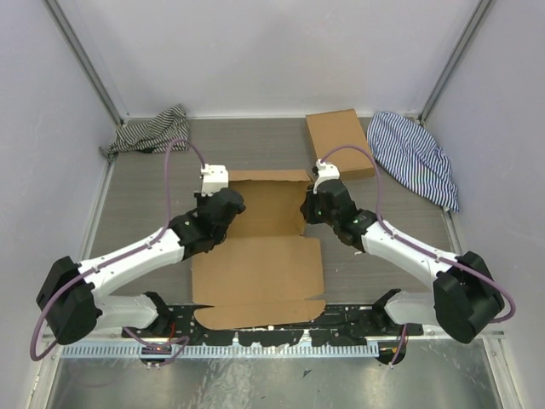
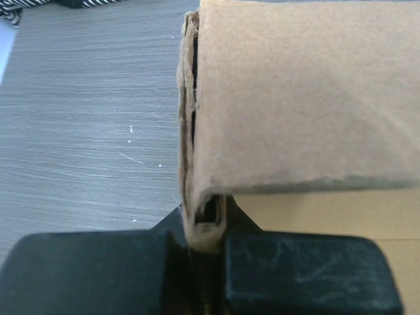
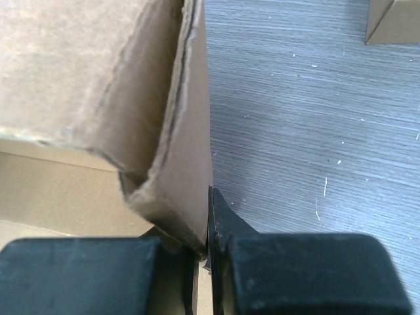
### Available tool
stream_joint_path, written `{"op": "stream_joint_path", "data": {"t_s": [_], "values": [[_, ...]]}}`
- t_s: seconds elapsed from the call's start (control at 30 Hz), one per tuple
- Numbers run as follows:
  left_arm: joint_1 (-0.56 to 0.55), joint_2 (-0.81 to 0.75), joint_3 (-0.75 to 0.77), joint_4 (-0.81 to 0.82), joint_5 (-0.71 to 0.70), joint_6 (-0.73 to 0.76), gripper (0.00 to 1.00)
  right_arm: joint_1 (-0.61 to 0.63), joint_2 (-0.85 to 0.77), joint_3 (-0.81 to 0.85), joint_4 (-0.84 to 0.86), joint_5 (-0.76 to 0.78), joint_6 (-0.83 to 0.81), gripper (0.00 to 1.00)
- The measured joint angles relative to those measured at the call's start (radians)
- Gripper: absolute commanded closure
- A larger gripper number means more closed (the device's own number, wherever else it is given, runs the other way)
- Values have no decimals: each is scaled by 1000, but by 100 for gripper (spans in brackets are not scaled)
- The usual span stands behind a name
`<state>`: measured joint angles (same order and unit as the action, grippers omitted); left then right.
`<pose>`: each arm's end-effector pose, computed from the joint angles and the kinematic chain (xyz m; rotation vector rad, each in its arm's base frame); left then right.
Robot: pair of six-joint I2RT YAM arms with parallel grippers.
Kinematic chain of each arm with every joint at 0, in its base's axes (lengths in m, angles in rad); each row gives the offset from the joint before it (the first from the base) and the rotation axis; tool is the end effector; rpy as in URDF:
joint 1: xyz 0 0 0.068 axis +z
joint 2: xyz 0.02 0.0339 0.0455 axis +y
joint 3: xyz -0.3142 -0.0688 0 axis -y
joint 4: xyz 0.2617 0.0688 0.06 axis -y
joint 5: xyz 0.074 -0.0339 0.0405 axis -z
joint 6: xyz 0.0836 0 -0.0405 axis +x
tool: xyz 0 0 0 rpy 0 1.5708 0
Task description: Fold the paper box
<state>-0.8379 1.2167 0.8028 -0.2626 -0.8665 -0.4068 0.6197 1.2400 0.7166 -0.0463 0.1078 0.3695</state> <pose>0.2311 -0.1615 0.2777 -0.0054 1.9930 0.1874 0.2551 0.1709 0.2471 -0.2074 2.1628 0.4608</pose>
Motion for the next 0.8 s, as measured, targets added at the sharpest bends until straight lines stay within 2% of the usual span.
{"op": "stream_joint_path", "data": {"t_s": [0.33,0.37,0.43,0.5,0.57,0.8], "values": [[-55,195,181,-271,-195,-187,100,44,64,78,-101,110,92,96],[-55,206,189,-291,-201,-204,94,48,68,80,-106,114,97,96],[-56,216,196,-320,-204,-232,72,53,72,82,-115,119,105,96],[-57,217,198,-341,-202,-243,60,55,74,85,-121,123,110,96],[-57,217,197,-369,-197,-241,55,55,79,97,-129,130,111,96],[-57,122,165,-403,-150,-234,50,58,115,145,-131,153,124,95]]}}
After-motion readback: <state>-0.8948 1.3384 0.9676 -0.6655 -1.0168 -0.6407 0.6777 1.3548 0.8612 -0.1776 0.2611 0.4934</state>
